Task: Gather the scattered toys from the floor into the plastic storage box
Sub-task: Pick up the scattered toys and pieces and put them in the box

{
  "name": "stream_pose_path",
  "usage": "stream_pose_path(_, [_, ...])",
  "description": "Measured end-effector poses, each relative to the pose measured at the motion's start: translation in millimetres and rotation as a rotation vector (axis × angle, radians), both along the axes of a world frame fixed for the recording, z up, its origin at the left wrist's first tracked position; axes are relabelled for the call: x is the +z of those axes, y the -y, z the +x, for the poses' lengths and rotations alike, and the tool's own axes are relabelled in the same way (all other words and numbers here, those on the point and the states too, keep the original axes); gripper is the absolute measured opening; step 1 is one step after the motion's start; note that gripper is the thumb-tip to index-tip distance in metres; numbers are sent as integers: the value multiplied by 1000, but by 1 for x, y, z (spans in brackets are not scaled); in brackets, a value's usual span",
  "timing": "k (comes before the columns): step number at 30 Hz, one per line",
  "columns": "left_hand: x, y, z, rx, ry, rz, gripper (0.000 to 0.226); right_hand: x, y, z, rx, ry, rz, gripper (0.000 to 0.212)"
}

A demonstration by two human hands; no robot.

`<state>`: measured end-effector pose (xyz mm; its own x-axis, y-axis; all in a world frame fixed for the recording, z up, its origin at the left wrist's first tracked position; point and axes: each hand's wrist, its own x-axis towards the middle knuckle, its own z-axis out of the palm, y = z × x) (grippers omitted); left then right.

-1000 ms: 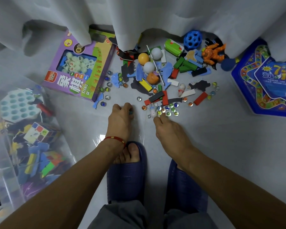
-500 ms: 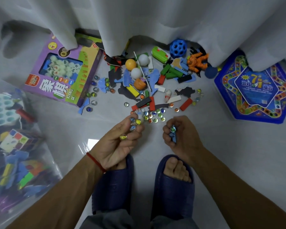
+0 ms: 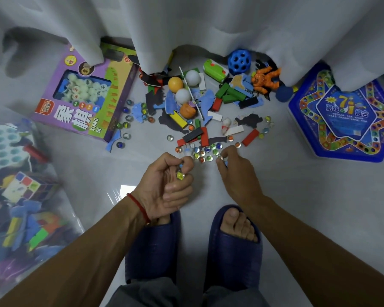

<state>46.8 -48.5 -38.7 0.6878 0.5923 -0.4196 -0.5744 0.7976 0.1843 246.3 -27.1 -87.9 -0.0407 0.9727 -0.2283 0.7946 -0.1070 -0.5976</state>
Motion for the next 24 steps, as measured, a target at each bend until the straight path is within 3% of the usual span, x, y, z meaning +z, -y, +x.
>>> stream_pose_path(2, [0, 1, -1, -9, 29, -16, 28, 6, 0, -1, -201, -292, -182, 17])
stream_pose_path(4, [-1, 3, -1, -27, 40, -35, 27, 18, 1, -1, -427, -765, -447, 19])
stream_pose_path(7, [-3, 6, 1, -62, 29, -53, 28, 35, 2, 5, -502, -1359, -756, 25])
stream_pose_path(10, [-2, 6, 5, -65, 13, -55, 29, 42, -6, 7, -418, -1540, -785, 29])
stream_pose_path(12, [-3, 6, 6, -50, -7, -53, 29, 44, -13, 2, -413, -1358, -715, 39])
stream_pose_path(13, [-4, 6, 7, -40, -23, -54, 29, 40, -16, -2, -396, -1159, -633, 45])
stream_pose_path(15, [-6, 6, 7, -18, -57, -62, 30, 31, -16, -6, -231, -572, -334, 49])
stream_pose_path(17, [-9, 7, 7, 0, -107, -69, 33, 18, -11, -5, 53, -89, -43, 35])
stream_pose_path(19, [-10, 9, 7, 13, -151, -73, 35, 15, -5, -6, 201, 98, 18, 27])
stream_pose_path(24, [-12, 13, 9, 26, -248, -94, 29, 7, -2, -8, 369, 310, 166, 34])
